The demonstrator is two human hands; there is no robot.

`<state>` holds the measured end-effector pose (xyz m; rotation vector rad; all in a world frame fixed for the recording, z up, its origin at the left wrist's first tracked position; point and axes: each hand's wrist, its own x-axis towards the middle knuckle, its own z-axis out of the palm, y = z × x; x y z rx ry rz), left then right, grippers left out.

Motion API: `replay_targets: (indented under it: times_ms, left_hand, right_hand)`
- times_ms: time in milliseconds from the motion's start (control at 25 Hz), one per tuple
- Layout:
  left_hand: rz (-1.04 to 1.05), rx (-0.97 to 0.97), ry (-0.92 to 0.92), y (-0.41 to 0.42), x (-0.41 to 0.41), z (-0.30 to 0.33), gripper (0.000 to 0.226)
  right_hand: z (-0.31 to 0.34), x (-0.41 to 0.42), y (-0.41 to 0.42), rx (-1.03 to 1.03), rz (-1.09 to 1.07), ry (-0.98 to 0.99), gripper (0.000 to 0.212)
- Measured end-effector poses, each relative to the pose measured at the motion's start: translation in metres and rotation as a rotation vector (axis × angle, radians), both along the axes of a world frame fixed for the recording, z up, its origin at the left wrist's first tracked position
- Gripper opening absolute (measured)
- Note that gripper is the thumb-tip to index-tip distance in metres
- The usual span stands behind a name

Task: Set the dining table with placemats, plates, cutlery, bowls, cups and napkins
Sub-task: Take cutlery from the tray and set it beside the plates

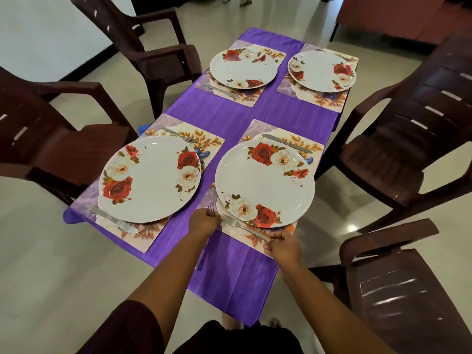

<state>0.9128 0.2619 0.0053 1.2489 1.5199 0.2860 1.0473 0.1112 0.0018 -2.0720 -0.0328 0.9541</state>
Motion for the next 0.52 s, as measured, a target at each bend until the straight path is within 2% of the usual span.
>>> replay_targets:
  times_ms: [200, 280, 400, 520]
  left_hand:
    - [0.001, -0.002, 0.103, 0.006, 0.005, -0.006, 0.006]
    - [-0.009, -0.006, 0.124, 0.007, 0.007, -0.007, 0.006]
    - [-0.031, -0.001, 0.137, 0.006, 0.009, -0.007, 0.012]
    - [-0.038, 0.01, 0.127, 0.007, 0.01, -0.009, 0.02]
  right_hand:
    - [-0.002, 0.006, 0.003, -0.052, 0.17, -0.121, 0.015]
    - [-0.003, 0.01, 0.005, -0.078, 0.265, -0.168, 0.016]
    - [-0.002, 0.014, 0.007, -0.14, 0.388, -0.23, 0.005]
    - [-0.003, 0.015, 0.008, -0.177, 0.473, -0.313, 0.012]
